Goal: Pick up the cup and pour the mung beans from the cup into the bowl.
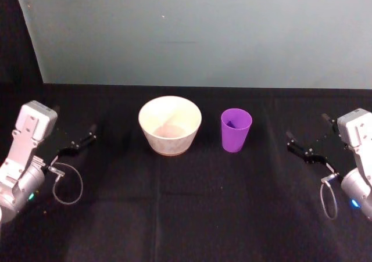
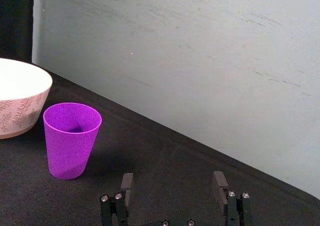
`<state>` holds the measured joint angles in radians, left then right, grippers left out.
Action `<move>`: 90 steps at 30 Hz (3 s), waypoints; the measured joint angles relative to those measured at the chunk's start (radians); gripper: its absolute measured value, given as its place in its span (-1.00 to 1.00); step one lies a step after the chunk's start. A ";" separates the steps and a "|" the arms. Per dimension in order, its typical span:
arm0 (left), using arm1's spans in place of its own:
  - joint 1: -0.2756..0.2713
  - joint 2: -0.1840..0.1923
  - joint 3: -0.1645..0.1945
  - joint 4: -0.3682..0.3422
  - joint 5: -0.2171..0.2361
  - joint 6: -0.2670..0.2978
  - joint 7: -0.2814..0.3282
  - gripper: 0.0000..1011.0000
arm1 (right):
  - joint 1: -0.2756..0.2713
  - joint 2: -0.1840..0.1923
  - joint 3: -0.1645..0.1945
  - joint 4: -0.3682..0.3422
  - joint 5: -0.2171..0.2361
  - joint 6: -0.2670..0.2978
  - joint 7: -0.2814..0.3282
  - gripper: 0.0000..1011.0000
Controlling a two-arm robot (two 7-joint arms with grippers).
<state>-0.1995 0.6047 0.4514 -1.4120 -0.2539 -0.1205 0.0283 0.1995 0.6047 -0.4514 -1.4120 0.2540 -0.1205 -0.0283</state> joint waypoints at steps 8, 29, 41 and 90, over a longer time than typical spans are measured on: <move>0.000 0.000 0.000 0.000 0.000 0.000 0.000 1.00 | 0.000 0.000 0.000 0.000 0.000 0.000 0.000 0.98; 0.000 0.000 0.000 0.000 0.000 0.000 0.000 1.00 | 0.061 -0.097 -0.047 0.079 -0.029 -0.006 0.149 0.98; 0.000 0.000 0.000 0.000 0.000 0.000 0.000 1.00 | 0.102 -0.179 -0.032 0.180 0.041 -0.058 0.269 0.98; 0.000 0.000 0.000 0.000 0.000 0.000 0.000 1.00 | 0.255 -0.377 0.039 0.495 0.029 -0.113 0.434 0.45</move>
<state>-0.1995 0.6047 0.4514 -1.4120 -0.2539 -0.1205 0.0283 0.4544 0.2277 -0.4120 -0.9173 0.2830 -0.2338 0.4058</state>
